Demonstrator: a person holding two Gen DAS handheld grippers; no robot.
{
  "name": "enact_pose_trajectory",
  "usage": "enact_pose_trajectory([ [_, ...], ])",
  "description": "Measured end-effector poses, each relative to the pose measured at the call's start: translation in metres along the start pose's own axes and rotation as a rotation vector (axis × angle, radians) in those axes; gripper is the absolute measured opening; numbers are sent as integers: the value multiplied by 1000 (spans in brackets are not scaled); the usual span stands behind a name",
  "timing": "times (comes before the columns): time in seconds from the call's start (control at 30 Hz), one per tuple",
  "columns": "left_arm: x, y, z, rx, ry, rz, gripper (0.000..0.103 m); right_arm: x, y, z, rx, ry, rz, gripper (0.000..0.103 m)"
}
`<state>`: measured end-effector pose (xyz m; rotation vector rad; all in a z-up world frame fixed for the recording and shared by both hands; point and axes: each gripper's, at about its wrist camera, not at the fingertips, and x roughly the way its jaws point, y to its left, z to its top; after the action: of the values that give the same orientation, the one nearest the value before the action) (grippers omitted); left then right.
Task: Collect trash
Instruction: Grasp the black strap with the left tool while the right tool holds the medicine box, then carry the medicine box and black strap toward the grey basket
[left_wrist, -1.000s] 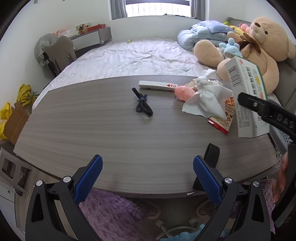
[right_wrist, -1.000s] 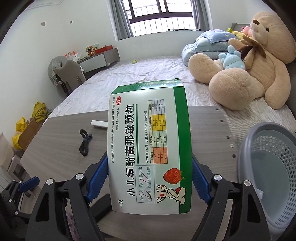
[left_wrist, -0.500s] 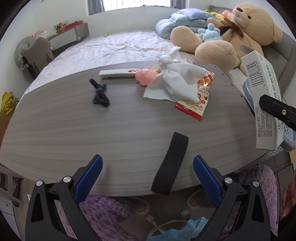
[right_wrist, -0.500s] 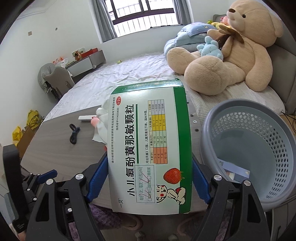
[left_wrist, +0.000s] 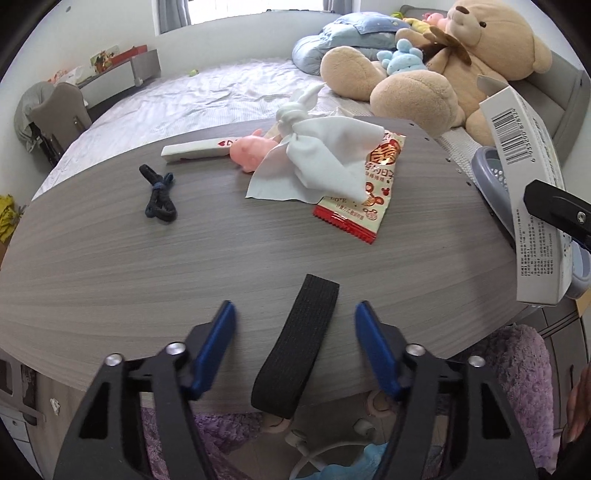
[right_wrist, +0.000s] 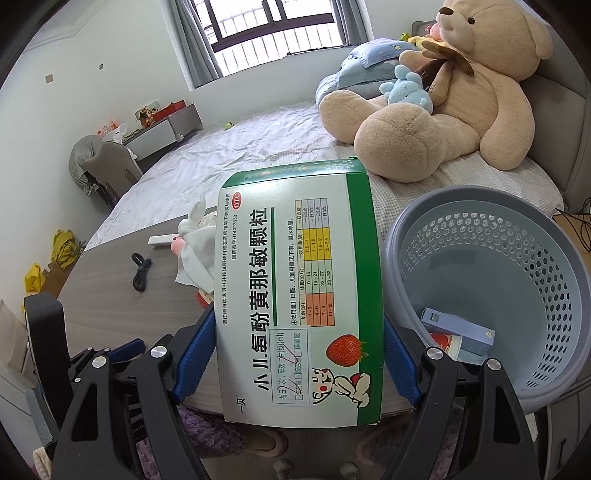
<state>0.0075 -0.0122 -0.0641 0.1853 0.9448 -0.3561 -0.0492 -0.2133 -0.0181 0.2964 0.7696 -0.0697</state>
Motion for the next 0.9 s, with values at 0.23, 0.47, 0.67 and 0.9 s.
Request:
enact_pose_trajectory([
  [0.23,-4,-5,-2,32,2,-28,19,-1,2,-2,-1,-4,11,78],
  [0.47,-12,-5,0,25,-7,-16,19,-5,2,-3,-3,-18,28,78],
  [0.67,-21,-16,14,41,-34,-26,19,-13,-12,-2,23,-47,34,78],
  [0.9,-28,-50,44,76,-81,-75,19,-29,-51,0,87,-92,-8,78],
])
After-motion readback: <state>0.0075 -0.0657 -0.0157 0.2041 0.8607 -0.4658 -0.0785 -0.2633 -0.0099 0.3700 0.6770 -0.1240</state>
